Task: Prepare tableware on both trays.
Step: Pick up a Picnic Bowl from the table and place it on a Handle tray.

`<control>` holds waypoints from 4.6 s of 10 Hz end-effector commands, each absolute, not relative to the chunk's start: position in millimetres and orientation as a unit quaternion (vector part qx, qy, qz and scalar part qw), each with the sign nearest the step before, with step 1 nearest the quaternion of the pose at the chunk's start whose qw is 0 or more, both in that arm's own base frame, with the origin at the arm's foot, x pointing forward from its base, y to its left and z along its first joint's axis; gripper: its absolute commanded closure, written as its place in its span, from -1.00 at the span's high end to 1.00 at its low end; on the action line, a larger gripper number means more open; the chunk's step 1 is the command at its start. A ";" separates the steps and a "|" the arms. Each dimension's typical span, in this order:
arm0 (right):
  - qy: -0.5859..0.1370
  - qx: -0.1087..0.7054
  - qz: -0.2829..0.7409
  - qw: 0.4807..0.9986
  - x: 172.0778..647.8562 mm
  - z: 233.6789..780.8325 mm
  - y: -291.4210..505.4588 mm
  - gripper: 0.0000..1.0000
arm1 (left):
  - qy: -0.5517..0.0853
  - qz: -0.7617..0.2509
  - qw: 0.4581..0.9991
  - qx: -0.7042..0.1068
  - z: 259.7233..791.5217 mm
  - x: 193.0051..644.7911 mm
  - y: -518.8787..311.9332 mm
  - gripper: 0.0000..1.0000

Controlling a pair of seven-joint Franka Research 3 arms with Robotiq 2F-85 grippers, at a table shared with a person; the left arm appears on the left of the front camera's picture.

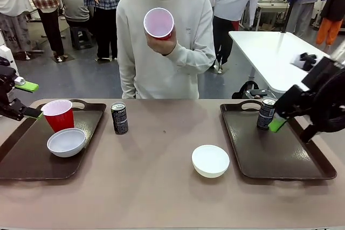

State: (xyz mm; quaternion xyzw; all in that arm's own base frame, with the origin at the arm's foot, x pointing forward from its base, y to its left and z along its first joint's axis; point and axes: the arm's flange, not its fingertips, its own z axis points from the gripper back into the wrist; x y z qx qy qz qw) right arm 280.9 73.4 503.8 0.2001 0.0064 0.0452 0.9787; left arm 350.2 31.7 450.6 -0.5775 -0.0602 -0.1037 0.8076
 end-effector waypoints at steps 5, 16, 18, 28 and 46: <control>0.014 0.194 0.047 0.980 287.6 495.1 84.1 1.00 | -0.081 -0.093 0.815 -0.566 451.7 345.8 37.3 1.00; -0.023 0.054 0.028 0.998 207.3 480.8 76.4 1.00 | -0.081 -0.093 0.815 -0.566 451.7 345.8 37.3 1.00; -0.009 0.059 0.032 0.998 218.8 474.2 82.2 1.00 | -0.081 -0.093 0.815 -0.566 451.7 345.8 37.3 1.00; -0.041 -0.008 0.010 0.999 322.1 383.2 189.6 1.00 | -0.081 -0.093 0.815 -0.566 451.7 345.8 37.3 1.00; -0.068 0.009 0.036 0.997 332.5 352.0 226.0 -1.00 | -0.081 -0.093 0.815 -0.566 451.7 345.8 37.3 1.00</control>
